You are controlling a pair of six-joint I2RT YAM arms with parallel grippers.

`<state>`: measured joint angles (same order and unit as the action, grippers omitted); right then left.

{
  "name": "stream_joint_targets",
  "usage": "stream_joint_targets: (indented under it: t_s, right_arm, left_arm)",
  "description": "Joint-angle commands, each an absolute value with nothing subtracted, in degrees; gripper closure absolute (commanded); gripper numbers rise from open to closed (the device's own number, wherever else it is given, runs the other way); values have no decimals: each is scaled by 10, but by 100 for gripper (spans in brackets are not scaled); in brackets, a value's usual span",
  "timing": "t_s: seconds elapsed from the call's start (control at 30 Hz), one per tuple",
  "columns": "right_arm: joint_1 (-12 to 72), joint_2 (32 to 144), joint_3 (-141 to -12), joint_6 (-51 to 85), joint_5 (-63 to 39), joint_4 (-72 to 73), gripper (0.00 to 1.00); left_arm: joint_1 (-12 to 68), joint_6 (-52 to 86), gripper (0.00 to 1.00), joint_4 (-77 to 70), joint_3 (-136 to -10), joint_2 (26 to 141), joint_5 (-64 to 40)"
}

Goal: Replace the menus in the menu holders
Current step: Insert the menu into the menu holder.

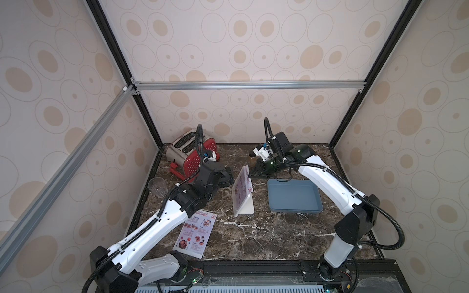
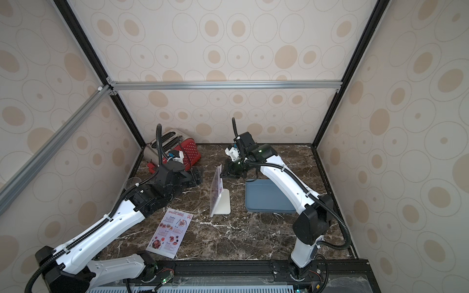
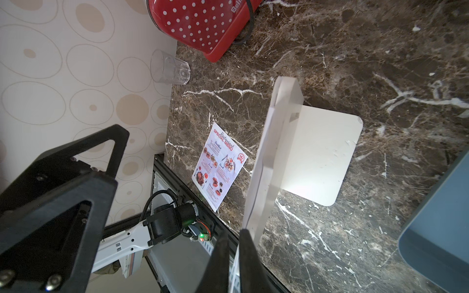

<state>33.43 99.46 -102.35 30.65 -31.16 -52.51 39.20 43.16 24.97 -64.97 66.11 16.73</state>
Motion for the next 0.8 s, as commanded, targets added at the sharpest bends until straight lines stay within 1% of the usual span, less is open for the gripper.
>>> stream_joint_targets:
  t_s: [0.0, 0.3, 0.77]
  right_arm:
    - [341, 1001, -1027, 306, -315, -535, 93]
    - [348, 1012, -1014, 312, -308, -524, 98]
    - [359, 1030, -993, 307, -303, -511, 99]
  left_arm:
    - [388, 441, 19, 258, -653, 657, 168]
    - [388, 443, 19, 260, -654, 659, 164]
    - [388, 443, 19, 259, -662, 672, 149]
